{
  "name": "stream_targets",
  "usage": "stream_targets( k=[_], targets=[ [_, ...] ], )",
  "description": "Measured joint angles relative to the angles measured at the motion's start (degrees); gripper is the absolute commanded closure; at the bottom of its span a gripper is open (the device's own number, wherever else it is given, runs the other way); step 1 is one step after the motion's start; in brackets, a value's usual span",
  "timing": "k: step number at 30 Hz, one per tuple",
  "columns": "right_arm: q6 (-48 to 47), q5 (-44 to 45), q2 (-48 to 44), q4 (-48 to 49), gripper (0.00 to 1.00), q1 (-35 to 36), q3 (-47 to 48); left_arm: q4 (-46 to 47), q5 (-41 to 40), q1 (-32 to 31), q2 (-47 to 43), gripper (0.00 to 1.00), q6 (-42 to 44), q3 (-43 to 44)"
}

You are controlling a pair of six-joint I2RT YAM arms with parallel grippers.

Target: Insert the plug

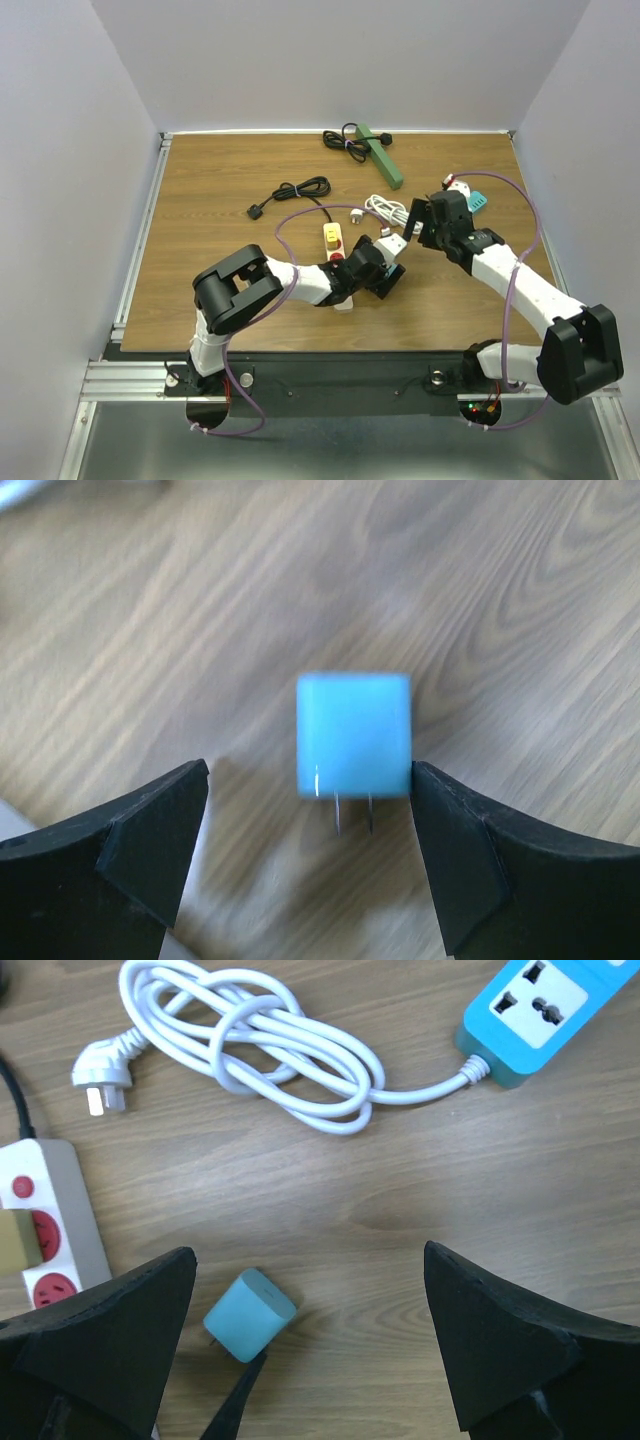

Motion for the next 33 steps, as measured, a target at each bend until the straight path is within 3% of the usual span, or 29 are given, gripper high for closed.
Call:
stream_targets(
  k=[17,19,20,23,26,33],
  targets=[
    [0.2,-1.8,-1.6,1.5,0.0,-1.9,0.0,-1.2,-0.2,0.1,-0.8,0.07,-0.4,-1.8],
    [0.2,-1.9,-1.6,1.5,0.0,-2.0,0.0,-1.2,-0.1,0.1,-0.8,0.11,-0.4,-1.8],
    [0.2,-2.1,-1.6,1.5,0.0,-2.1,0.0,-1.3,0.0,0.1,-0.8,0.15,-0.3,-1.7],
    [0.2,-2.4,-1.6,1.6,0.0,-2.3,-0.1,-1.5,0.8,0.1,-0.6,0.47,0.2,-1.1],
    [0.2,-3.2,-1.6,1.7,0.0,-2.3,-0.6,-1.4,1.5,0.1,-0.5,0.65,0.5,-1.0],
    [-0.6,-7.5,-1.5,1.7,0.0,-2.3,-2.9,1.6,5.7,1.6,-2.7,0.78,1.3,-5.0]
  ],
)
